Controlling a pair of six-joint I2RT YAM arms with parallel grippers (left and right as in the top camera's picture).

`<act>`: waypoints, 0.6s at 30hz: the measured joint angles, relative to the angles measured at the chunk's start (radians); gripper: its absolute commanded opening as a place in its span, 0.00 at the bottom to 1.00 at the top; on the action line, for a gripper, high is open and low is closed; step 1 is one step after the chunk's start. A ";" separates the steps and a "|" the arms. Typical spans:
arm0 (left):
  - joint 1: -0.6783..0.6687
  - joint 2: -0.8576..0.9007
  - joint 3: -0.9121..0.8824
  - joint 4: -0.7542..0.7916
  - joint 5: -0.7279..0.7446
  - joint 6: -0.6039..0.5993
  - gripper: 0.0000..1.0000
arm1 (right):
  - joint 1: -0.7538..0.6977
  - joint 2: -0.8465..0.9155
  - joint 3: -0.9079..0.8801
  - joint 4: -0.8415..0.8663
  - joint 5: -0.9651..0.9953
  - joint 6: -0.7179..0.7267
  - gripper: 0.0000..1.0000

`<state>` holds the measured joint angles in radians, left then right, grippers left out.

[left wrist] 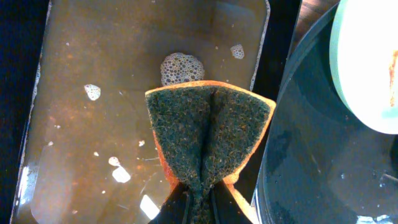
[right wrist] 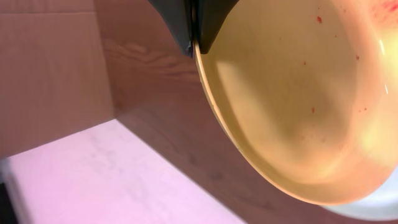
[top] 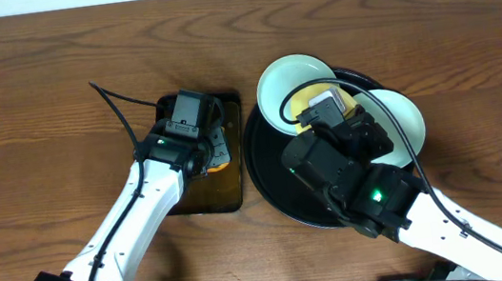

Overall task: Clean dirty plates on tray and stack at the side
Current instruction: 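Carry the yellow plate right and set it on the table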

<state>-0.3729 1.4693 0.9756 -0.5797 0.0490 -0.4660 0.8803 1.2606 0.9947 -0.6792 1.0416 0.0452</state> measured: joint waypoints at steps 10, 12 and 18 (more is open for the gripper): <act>0.000 0.000 0.000 0.000 0.000 0.000 0.08 | 0.005 0.000 0.000 0.044 0.111 -0.001 0.01; 0.000 0.000 0.000 0.000 0.000 0.000 0.08 | 0.005 0.000 0.000 0.045 0.118 -0.001 0.01; 0.000 0.000 0.000 0.000 0.000 0.000 0.08 | -0.018 0.000 0.001 0.042 0.116 0.015 0.01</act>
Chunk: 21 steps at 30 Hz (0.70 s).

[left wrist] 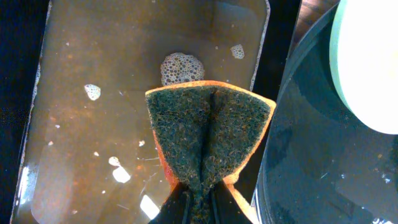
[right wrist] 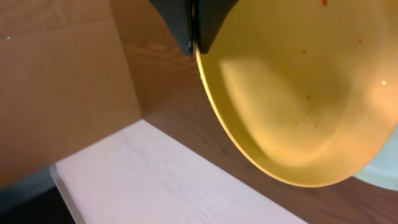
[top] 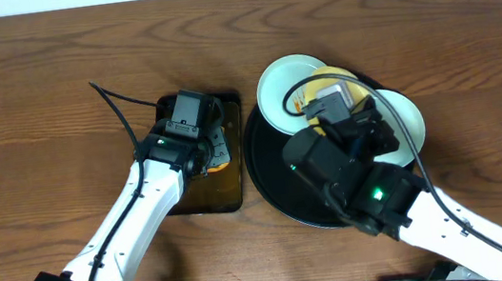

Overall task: Clean dirty plates on tray and stack at the side
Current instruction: 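Carry the yellow plate right and set it on the table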

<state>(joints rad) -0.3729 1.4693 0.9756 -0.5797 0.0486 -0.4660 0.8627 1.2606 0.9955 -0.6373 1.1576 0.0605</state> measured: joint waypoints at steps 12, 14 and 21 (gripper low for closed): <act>0.000 0.000 0.000 0.000 0.000 0.000 0.08 | -0.557 0.000 0.003 0.019 -0.270 0.123 0.01; 0.000 0.000 0.000 0.000 0.000 0.000 0.08 | -0.674 0.000 0.003 0.020 -0.334 0.151 0.01; 0.000 0.000 0.000 0.000 0.000 0.000 0.08 | -1.048 0.000 0.003 -0.004 -0.592 0.210 0.01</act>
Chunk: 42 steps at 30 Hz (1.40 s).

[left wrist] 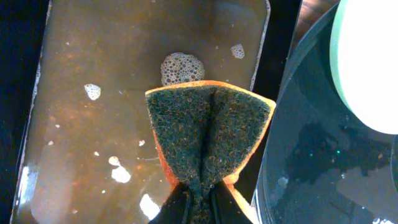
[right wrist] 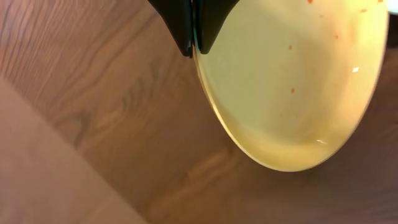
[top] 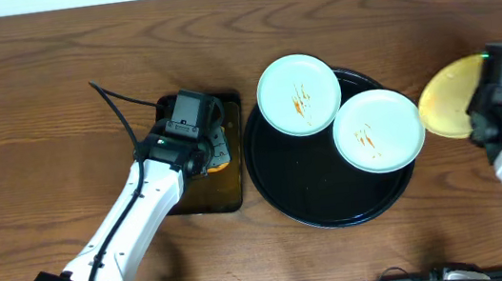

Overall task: Clean dirty plates on tray and stack at the side
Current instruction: 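Carry the yellow plate right and set it on the table, then move the right gripper back and pinch the right mint plate's rim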

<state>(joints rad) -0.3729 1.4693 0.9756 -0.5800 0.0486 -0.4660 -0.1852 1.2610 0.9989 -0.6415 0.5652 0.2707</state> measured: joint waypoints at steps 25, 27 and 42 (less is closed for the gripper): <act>0.000 0.000 0.000 -0.007 0.000 0.000 0.08 | -0.140 0.129 0.002 -0.145 -0.572 -0.035 0.46; 0.000 0.000 0.000 -0.007 0.000 0.000 0.08 | -0.140 0.129 0.002 -0.182 -0.607 -0.038 0.50; 0.000 0.000 0.000 -0.008 0.000 0.000 0.09 | -0.088 0.216 -0.085 -0.076 -0.762 -0.074 0.41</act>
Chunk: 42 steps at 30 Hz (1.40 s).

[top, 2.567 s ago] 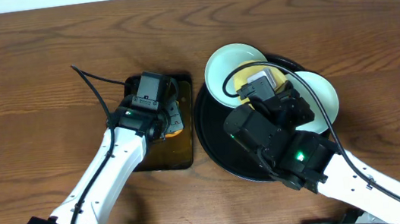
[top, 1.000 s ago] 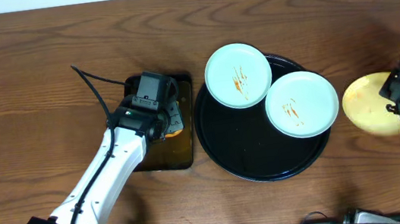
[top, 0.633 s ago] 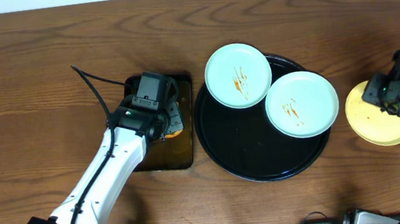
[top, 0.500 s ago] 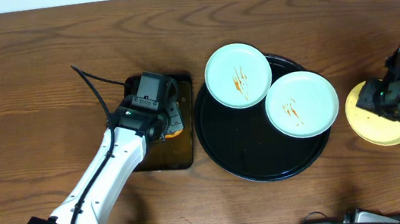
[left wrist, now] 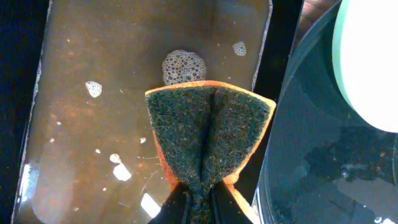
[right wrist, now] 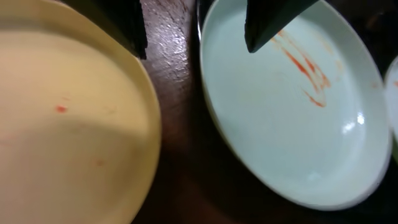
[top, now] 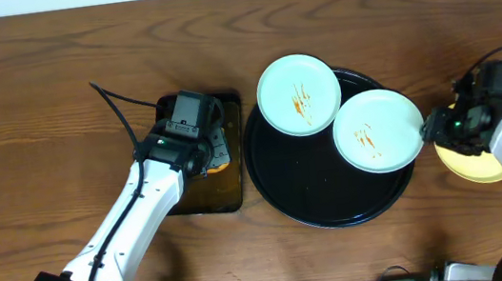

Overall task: Clean dirty plates on tray and stack at the side
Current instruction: 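Move the right gripper back and pinch the right mint plate's rim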

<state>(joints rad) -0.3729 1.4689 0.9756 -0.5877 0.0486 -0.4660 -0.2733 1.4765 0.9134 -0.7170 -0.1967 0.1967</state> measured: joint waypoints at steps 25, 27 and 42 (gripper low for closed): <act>-0.002 0.000 0.000 0.061 0.048 0.004 0.08 | 0.267 0.090 -0.021 -0.068 -0.031 -0.004 0.13; -0.008 0.000 0.000 0.083 0.061 0.011 0.08 | 0.281 0.090 -0.021 -0.047 -0.027 0.000 0.16; -0.034 0.000 0.000 0.074 0.084 0.026 0.08 | 0.283 0.094 0.145 0.015 0.075 -0.159 0.58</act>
<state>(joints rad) -0.4068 1.4693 0.9752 -0.5137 0.1326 -0.4397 0.0101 1.5703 1.0588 -0.7017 -0.1219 0.0372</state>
